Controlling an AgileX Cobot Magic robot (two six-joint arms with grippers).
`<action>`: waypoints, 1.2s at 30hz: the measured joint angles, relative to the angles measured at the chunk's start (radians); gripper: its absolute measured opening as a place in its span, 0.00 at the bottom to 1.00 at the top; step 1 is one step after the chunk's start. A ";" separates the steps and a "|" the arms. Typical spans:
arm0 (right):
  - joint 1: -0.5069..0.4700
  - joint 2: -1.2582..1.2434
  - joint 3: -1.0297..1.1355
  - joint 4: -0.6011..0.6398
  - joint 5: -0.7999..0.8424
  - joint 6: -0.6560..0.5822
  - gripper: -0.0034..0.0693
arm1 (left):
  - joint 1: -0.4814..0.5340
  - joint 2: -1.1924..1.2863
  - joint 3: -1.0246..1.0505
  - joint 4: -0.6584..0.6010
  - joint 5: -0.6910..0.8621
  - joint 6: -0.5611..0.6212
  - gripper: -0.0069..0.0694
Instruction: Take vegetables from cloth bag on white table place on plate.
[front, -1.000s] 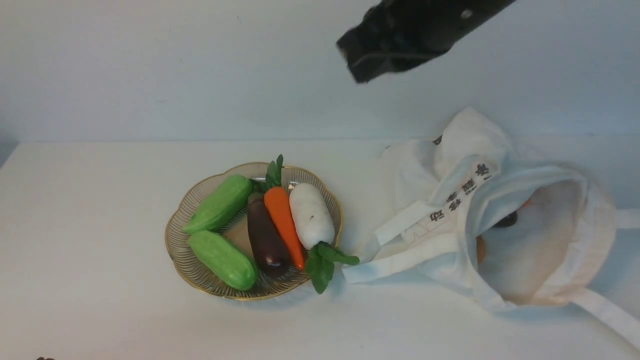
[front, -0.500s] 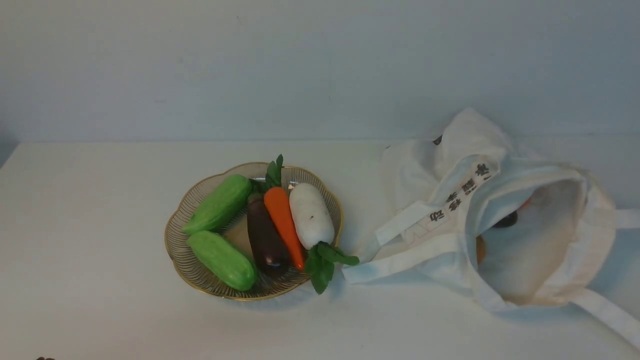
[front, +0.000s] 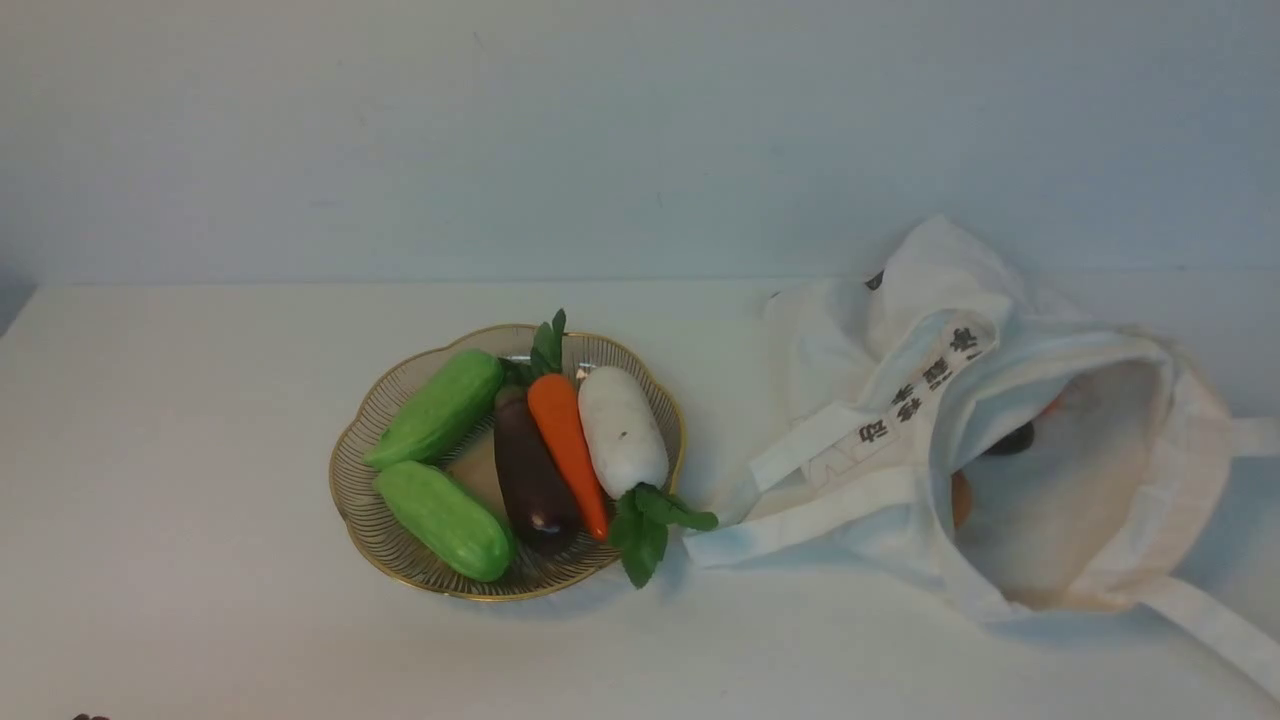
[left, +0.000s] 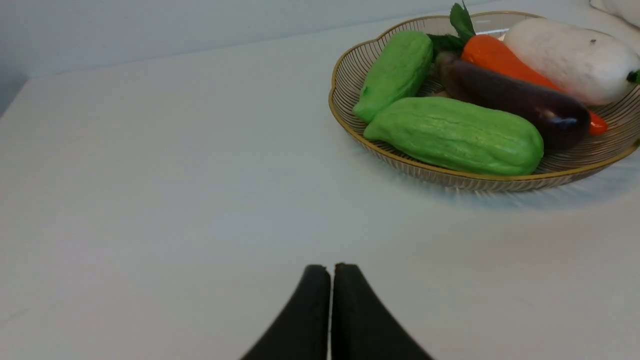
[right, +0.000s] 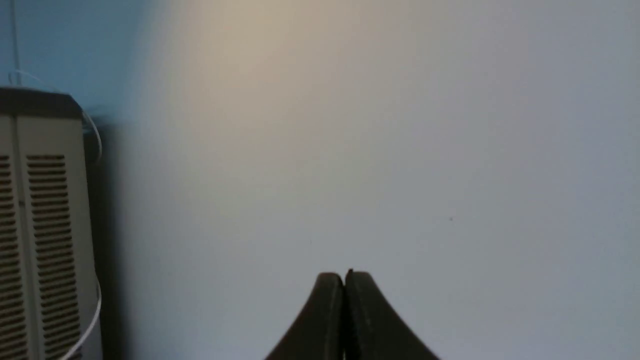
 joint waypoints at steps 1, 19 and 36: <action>0.000 0.000 0.004 -0.005 0.010 -0.007 0.03 | 0.000 0.000 0.000 0.000 0.000 0.000 0.08; 0.000 0.000 0.012 -0.020 0.030 -0.021 0.03 | 0.000 0.000 0.000 0.000 0.000 0.000 0.08; -0.503 0.001 0.503 -0.044 -0.025 -0.021 0.03 | 0.000 0.000 0.000 0.000 0.000 0.000 0.08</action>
